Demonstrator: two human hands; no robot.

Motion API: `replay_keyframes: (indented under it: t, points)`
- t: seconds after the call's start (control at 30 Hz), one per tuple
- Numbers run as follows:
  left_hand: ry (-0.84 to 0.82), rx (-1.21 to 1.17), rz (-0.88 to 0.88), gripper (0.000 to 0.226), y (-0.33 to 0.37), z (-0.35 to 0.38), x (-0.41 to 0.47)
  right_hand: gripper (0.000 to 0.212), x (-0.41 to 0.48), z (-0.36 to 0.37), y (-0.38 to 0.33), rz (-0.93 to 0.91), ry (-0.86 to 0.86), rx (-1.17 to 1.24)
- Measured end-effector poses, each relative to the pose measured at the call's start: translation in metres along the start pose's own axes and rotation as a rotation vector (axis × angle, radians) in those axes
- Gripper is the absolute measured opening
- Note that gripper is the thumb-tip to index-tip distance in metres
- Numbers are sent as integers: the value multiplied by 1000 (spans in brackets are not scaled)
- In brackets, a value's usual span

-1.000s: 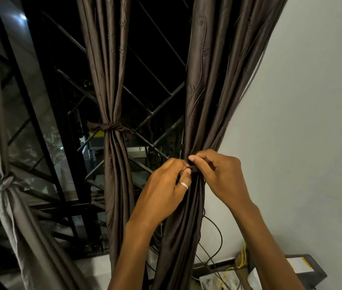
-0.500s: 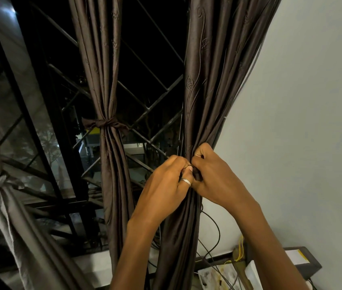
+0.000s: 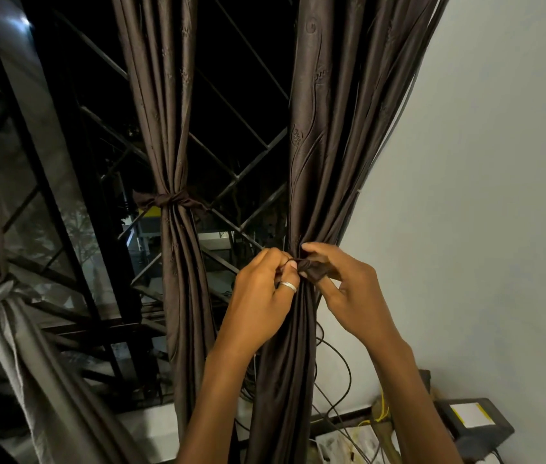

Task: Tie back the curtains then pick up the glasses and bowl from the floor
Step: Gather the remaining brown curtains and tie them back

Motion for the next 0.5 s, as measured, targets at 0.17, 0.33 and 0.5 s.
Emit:
replay_keyframes:
  t: [0.17,0.33,0.5]
  points:
    - [35,-58,-10,13,-3,0,0,26,-2,-1,-7,-5,41,94]
    - [53,-66,7,12,-7,0,0,18,-4,2,-1,45,88,174]
    - [87,46,-17,20,-11,-1,-6,14,-13,-1,1,174,300,165]
Point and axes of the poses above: each hand's wrist, its own x-axis towards the middle knuckle, its own z-axis out of the palm, y = z × x, the point moved 2 cm from there along x, towards the middle knuckle, and after that the axes turned 11 degrees about -z, right-handed, at the moved point
